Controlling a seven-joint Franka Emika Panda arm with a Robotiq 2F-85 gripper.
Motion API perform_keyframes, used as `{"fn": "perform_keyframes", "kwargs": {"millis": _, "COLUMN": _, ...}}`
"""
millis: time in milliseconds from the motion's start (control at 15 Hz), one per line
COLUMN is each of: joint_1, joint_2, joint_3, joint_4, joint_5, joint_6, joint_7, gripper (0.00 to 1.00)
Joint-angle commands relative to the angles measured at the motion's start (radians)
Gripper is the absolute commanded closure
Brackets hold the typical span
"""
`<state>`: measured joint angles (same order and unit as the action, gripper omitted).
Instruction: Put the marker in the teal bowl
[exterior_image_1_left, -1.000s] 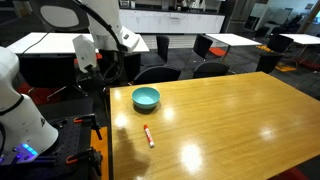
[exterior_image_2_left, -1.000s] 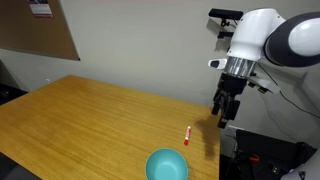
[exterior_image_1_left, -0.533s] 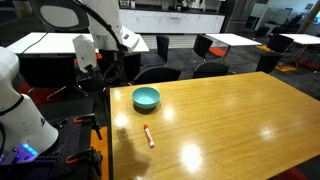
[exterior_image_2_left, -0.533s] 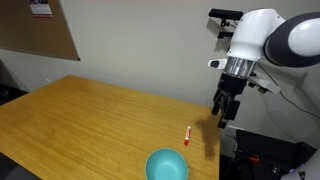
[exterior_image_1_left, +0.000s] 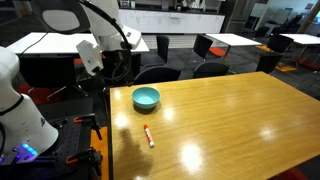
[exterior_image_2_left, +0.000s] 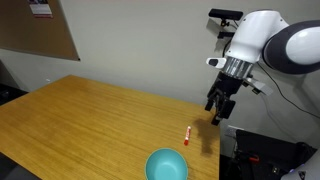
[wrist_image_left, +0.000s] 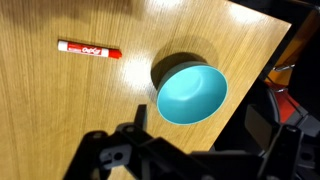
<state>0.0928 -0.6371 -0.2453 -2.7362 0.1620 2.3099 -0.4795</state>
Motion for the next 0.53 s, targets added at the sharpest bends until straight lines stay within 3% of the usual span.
{"fn": "perform_keyframes", "kwargs": {"millis": 0, "joint_1": -0.001, "joint_2": 0.038, "joint_3": -0.023, "joint_4": 0.000, "joint_5": -0.038, "joint_6": 0.052, "joint_7": -0.108, "gripper": 0.00}}
{"fn": "perform_keyframes", "kwargs": {"millis": 467, "joint_1": -0.020, "joint_2": 0.147, "joint_3": -0.072, "joint_4": 0.047, "joint_5": -0.127, "joint_6": 0.053, "joint_7": -0.351, "gripper": 0.00}}
